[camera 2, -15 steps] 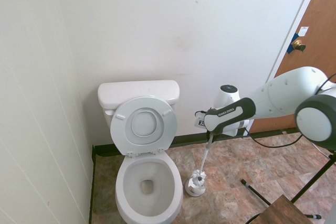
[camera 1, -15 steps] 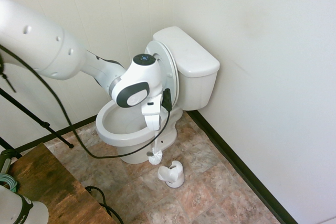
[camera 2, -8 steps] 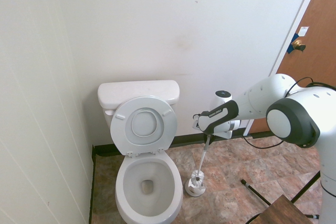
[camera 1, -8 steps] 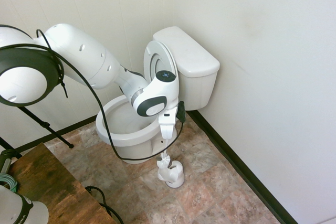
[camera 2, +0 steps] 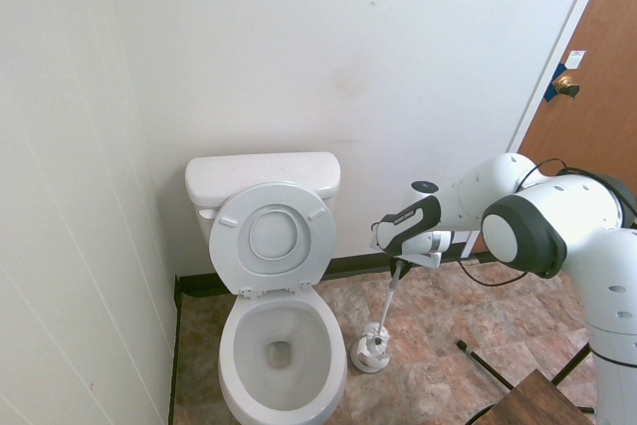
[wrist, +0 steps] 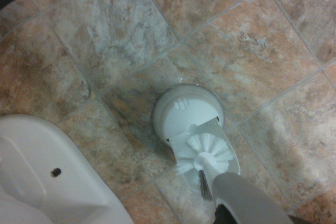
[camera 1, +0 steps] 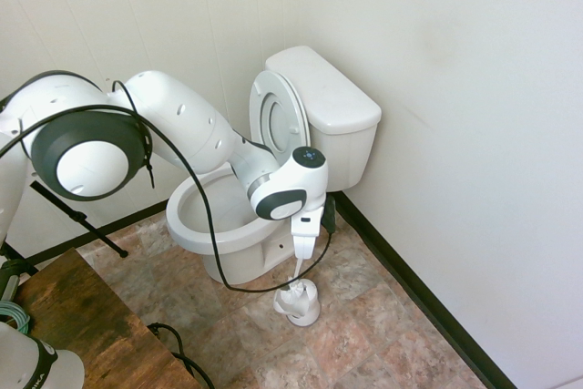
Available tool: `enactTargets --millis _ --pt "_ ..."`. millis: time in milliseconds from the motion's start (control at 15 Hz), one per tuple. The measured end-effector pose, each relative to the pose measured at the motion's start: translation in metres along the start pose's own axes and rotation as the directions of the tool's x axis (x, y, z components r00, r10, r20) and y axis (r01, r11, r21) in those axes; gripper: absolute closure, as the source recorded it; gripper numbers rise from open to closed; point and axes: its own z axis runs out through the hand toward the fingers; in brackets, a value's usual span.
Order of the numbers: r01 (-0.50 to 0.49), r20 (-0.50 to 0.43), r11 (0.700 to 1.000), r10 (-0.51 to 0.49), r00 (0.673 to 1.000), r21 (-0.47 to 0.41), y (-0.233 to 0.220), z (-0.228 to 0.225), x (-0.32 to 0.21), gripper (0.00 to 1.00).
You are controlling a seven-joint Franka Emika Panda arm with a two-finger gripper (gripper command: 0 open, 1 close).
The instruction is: Clean the toilet
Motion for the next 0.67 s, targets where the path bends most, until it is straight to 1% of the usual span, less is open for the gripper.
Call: enactTargets --millis 333,533,667 --pt "0.005 0.007 0.999 -0.005 1.000 -0.054 -0.023 0.076 0.000 1.00" --pt "0.006 0.011 0.998 -0.006 1.000 -0.070 -0.039 0.099 0.006 1.00" --pt "0.007 0.019 0.997 -0.005 1.000 -0.080 -0.051 0.101 0.009 1.00"
